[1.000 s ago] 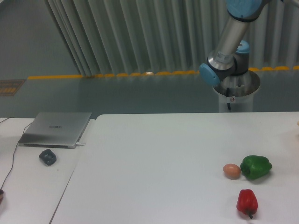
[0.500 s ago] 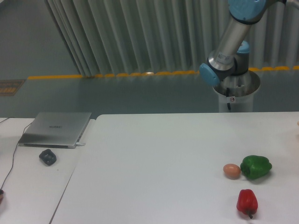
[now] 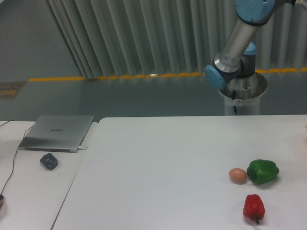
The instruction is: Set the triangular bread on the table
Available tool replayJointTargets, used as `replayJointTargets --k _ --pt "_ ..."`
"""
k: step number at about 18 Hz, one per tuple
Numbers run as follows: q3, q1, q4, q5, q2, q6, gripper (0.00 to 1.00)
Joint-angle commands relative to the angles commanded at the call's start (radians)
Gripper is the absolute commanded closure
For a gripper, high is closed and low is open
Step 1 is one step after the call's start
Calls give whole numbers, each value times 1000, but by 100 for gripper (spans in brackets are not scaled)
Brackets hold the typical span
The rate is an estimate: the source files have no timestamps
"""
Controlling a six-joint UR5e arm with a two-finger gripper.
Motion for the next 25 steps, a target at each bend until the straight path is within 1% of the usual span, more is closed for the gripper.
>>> replayJointTargets --k 3,4,7,8,11,12,13,14,16,17,18,20,21,22,24,25 --pt "0 3 0 0 -2 3 10" --pt "2 3 0 0 -2 -1 16" --pt "2 0 0 5 0 -3 22" --pt "2 -2 -2 6 0 -3 28" --pt "-2 -3 -2 3 0 -3 30" --pt "-2 -3 0 3 0 -3 34" --pt "2 -3 -2 6 0 -5 45" --pt "2 -3 -2 8 2 -5 51" --pt "5 -5 -6 11 5 -9 56" --pt "15 -5 -14 11 6 -8 56" --pt "20 -5 -26 11 9 -9 60" --pt "37 -8 -64 11 11 -9 63" --pt "40 -8 -69 12 11 -9 69" --pt "43 -8 -71 12 11 -9 73" --pt "57 -5 -81 11 11 -9 73" --pt "76 -3 -104 11 9 -8 73"
